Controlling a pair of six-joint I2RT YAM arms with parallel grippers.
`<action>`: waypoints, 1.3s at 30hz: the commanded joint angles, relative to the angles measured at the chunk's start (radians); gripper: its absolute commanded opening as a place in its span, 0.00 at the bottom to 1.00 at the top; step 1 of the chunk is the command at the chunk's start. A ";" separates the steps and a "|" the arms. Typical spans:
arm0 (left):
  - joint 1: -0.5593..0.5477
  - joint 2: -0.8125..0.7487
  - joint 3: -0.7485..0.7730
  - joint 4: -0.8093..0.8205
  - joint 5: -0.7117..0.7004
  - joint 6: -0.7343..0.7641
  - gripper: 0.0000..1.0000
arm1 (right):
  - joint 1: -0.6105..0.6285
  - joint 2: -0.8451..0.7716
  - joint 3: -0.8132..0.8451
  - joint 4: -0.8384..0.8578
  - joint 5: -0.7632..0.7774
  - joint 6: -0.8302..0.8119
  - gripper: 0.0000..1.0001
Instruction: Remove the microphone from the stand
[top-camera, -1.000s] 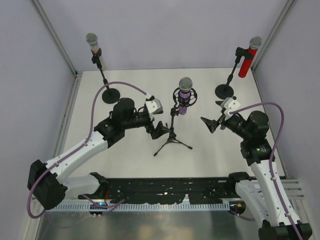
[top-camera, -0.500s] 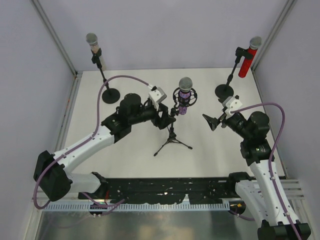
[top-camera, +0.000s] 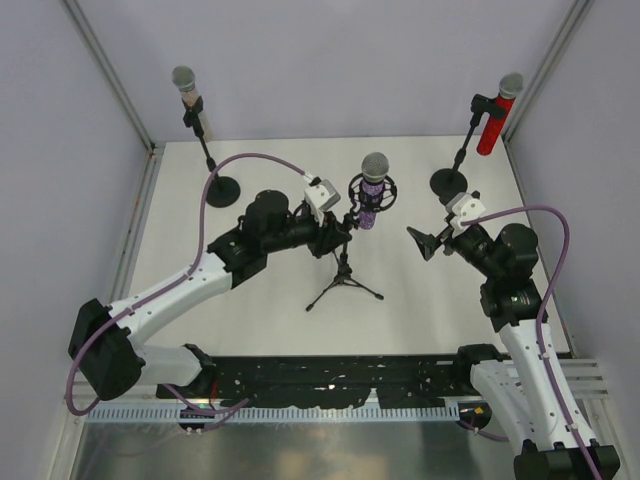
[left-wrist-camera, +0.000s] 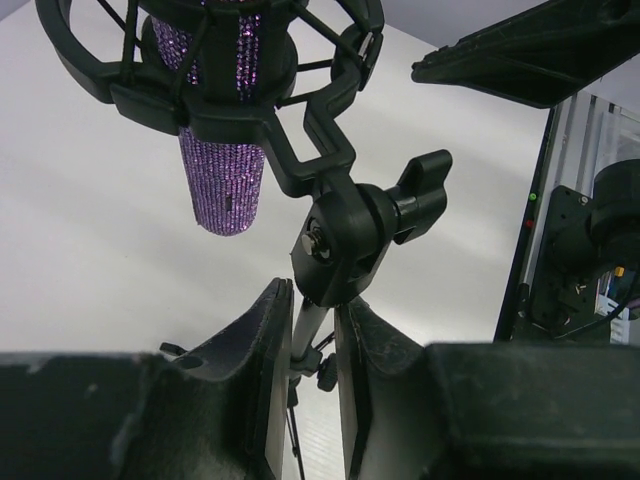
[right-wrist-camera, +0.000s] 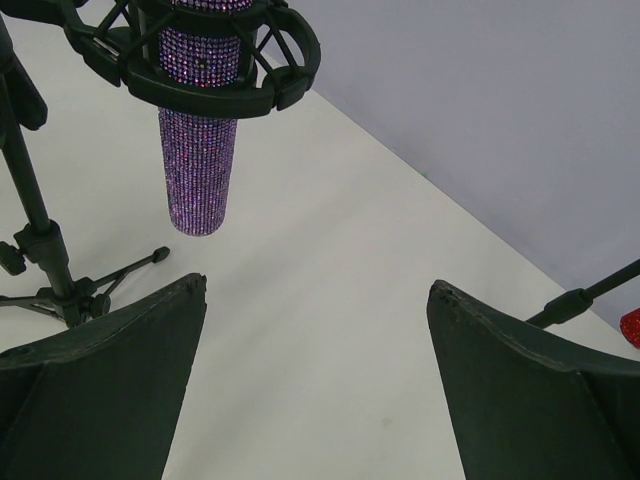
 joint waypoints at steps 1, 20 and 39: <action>0.000 -0.011 0.013 0.045 -0.008 0.010 0.25 | -0.007 0.003 0.002 0.056 0.010 0.002 0.95; 0.076 -0.126 -0.137 0.129 0.251 0.168 0.00 | -0.015 -0.005 -0.006 0.044 -0.053 0.007 0.95; 0.288 -0.064 -0.134 0.273 0.766 0.154 0.00 | -0.032 -0.014 -0.006 0.029 -0.113 0.011 0.95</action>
